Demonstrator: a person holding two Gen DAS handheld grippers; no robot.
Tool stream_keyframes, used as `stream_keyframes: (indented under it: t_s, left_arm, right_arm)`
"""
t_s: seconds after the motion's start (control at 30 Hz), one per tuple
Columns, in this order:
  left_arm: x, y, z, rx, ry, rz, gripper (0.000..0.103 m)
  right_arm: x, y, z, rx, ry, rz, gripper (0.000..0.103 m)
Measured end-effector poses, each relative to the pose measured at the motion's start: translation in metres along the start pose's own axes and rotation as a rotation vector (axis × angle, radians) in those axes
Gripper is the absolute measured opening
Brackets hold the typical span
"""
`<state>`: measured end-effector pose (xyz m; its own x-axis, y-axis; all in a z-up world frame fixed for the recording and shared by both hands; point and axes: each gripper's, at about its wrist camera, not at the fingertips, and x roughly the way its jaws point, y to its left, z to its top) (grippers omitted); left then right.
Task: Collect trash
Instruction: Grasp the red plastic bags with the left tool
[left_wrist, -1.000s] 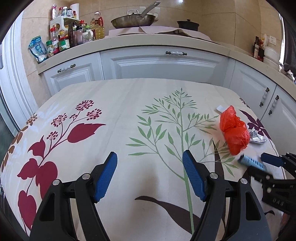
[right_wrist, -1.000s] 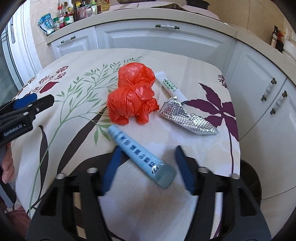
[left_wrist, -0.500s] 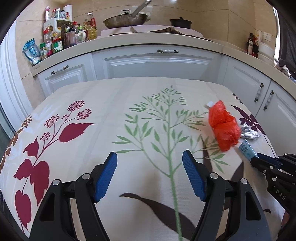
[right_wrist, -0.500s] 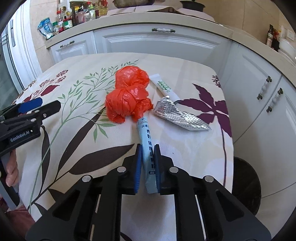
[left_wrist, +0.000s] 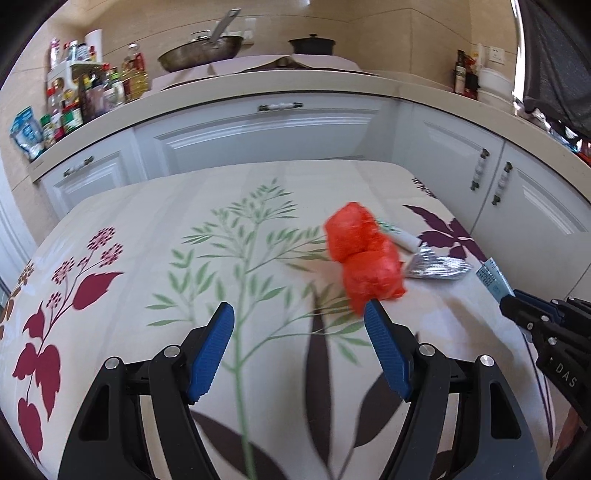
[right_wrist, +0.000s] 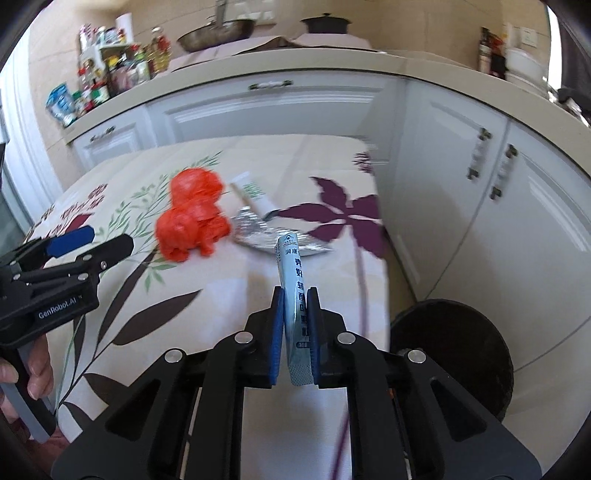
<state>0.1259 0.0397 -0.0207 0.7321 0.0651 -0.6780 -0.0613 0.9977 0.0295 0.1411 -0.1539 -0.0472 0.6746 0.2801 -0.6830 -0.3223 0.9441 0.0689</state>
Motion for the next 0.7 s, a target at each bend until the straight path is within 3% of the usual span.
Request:
stream_keyframes:
  t_s: [0.37, 0.6, 0.63, 0.7]
  left_arm:
    - [0.019, -0.034, 0.016, 0.066, 0.008, -0.020, 0.071]
    - [0.035, -0.041, 0.020, 0.077, 0.040, -0.032, 0.071]
    - [0.036, -0.041, 0.020, 0.080, 0.042, -0.033, 0.070]
    - [0.038, -0.042, 0.019, 0.089, 0.049, -0.037, 0.059]
  right_arm:
    - [-0.005, -0.050, 0.000, 0.092, -0.037, -0.071, 0.012]
    - [0.000, -0.061, -0.001, 0.107, -0.033, -0.078, 0.012]
    - [0.001, -0.062, -0.001, 0.110, -0.033, -0.078, 0.012]
    - [0.002, -0.063, -0.001, 0.112, -0.031, -0.078, 0.012]
